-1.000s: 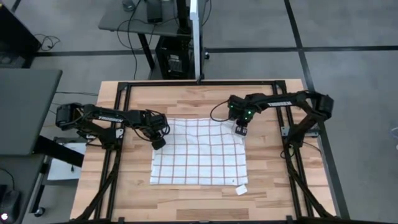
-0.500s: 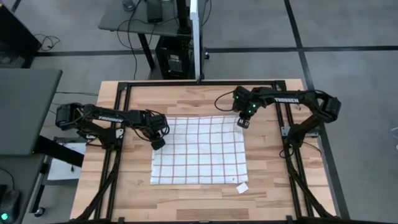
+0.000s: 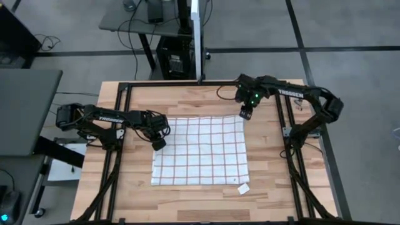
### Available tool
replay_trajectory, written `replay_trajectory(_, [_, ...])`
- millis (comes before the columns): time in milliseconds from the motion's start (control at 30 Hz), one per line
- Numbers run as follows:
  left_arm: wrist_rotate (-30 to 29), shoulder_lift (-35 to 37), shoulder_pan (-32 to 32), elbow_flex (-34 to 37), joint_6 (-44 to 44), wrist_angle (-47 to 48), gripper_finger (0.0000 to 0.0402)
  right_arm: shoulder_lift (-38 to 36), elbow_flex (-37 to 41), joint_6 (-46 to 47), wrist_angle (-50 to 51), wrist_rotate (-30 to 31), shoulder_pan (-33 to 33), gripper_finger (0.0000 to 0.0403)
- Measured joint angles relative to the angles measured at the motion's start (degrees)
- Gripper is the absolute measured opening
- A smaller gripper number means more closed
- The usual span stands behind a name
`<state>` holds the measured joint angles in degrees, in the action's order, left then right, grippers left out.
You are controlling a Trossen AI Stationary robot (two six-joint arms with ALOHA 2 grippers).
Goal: Roll towel
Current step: Fold the white towel
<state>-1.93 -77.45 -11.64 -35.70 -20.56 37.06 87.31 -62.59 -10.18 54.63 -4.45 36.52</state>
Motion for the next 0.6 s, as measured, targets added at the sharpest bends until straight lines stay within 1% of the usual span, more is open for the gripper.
replay_trajectory(67, [-0.01, 0.87, 0.00, -1.31, 0.16, 2.06, 0.0033, -0.11, -1.59, 2.15, 2.47, -1.62, -0.17, 0.0191])
replay_trajectory(200, [-0.59, 4.83, -0.24, -5.99, 3.28, 6.25, 0.0033, -1.52, -1.74, 7.49, 2.41, -10.15, -2.67, 0.0218])
replay_trajectory(267, [-2.52, 7.55, -0.86, -8.68, 3.87, 8.16, 0.0035, -1.93, -1.74, 9.12, 1.59, -11.62, -5.24, 0.0224])
replay_trajectory(333, [-3.61, 10.28, -2.27, -11.04, 4.28, 9.41, 0.0043, -1.99, -1.74, 11.67, -0.57, -11.84, -8.79, 0.0225])
replay_trajectory(400, [-3.69, 12.45, -4.26, -12.90, 5.45, 12.15, 0.0057, -1.99, -1.33, 14.60, -4.79, -11.86, -13.18, 0.0226])
replay_trajectory(467, [-3.55, 14.01, -6.98, -13.54, 6.03, 14.78, 0.0077, -1.95, 0.46, 18.14, -11.42, -11.95, -17.97, 0.0226])
replay_trajectory(533, [-2.71, 15.13, -9.67, -12.25, 6.42, 16.88, 0.0101, -1.85, 3.23, 21.91, -17.85, -11.83, -22.60, 0.0226])
replay_trajectory(600, [-1.82, 15.58, -11.80, -9.70, 6.61, 16.95, 0.0125, -1.84, 6.21, 26.67, -24.65, -9.58, -26.77, 0.0226])
